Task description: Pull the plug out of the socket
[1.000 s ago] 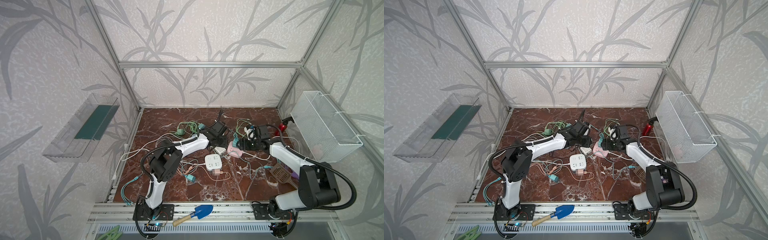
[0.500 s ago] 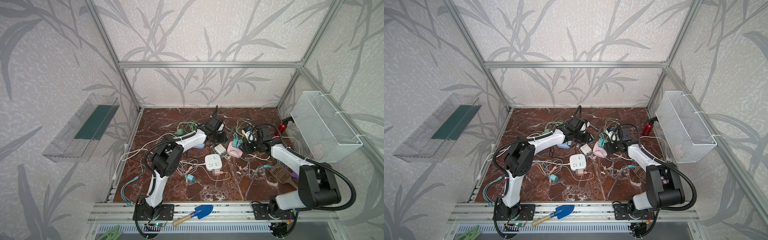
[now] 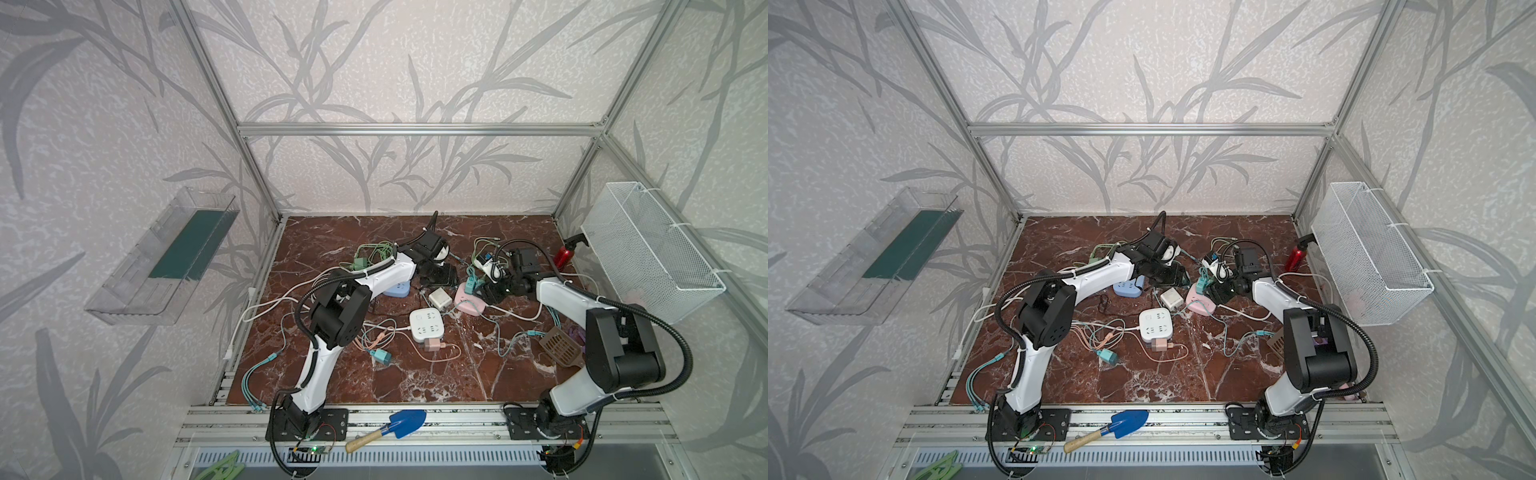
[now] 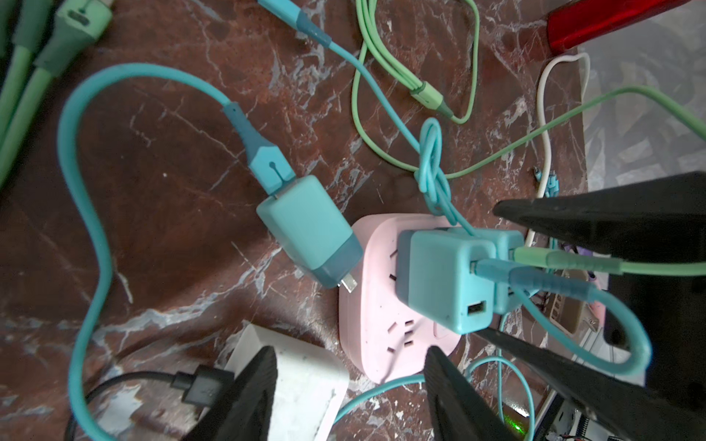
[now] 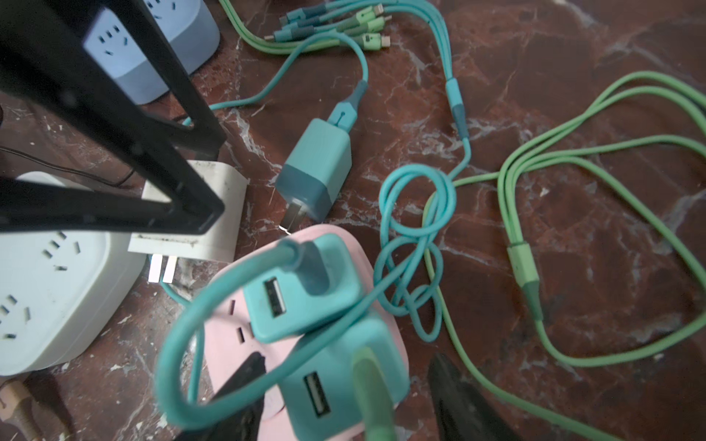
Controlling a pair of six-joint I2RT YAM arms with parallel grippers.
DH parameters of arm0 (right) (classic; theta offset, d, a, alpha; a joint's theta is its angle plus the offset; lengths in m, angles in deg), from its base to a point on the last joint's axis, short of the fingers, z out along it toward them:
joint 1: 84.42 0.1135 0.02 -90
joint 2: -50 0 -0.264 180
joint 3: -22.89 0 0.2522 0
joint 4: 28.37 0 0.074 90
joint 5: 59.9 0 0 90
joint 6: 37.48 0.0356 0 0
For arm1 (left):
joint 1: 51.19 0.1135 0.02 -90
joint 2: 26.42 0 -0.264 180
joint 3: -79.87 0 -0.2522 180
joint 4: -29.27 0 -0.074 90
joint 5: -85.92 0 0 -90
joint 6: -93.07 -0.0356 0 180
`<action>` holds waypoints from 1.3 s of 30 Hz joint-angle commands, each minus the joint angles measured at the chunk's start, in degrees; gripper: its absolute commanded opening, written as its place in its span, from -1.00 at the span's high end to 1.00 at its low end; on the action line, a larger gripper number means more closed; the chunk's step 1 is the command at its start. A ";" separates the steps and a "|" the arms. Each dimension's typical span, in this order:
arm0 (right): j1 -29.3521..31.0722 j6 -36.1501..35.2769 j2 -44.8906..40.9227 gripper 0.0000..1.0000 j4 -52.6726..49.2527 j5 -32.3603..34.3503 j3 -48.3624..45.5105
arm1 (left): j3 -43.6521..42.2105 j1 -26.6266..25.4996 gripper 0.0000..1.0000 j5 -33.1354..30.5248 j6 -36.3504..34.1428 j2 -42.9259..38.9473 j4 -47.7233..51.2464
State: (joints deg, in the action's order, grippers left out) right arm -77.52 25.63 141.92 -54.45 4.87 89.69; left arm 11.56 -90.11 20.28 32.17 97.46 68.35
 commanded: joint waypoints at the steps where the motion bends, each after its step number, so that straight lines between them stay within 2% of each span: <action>1: -0.22 -2.78 1.02 -0.32 -2.60 -2.23 2.10 | -1.11 -0.41 -0.28 -1.35 -0.53 -4.33 1.20; 6: -0.13 -5.35 1.21 -0.22 -5.49 -1.38 3.26 | 0.02 -2.01 -0.24 0.68 -0.45 -2.35 1.70; 10: -0.12 -6.11 0.20 -0.21 -6.46 -0.44 2.52 | 2.40 -2.86 -0.22 3.04 0.35 0.93 1.88; 15: -0.13 -6.77 -0.08 -0.21 -6.84 0.45 2.26 | 3.59 -3.63 -0.20 3.11 0.32 2.59 2.10; 25: 1.69 -8.69 2.42 -0.07 -7.49 2.47 4.09 | 6.25 -4.16 -0.10 2.16 0.20 6.23 4.47; 39: 3.83 -7.23 1.57 0.32 -7.10 2.15 4.30 | 8.75 -4.28 0.06 -1.75 -0.53 8.99 9.25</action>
State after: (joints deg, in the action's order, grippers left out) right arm -74.26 17.41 144.58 -60.68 7.58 93.40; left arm 18.49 -94.00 20.52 32.50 104.74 73.92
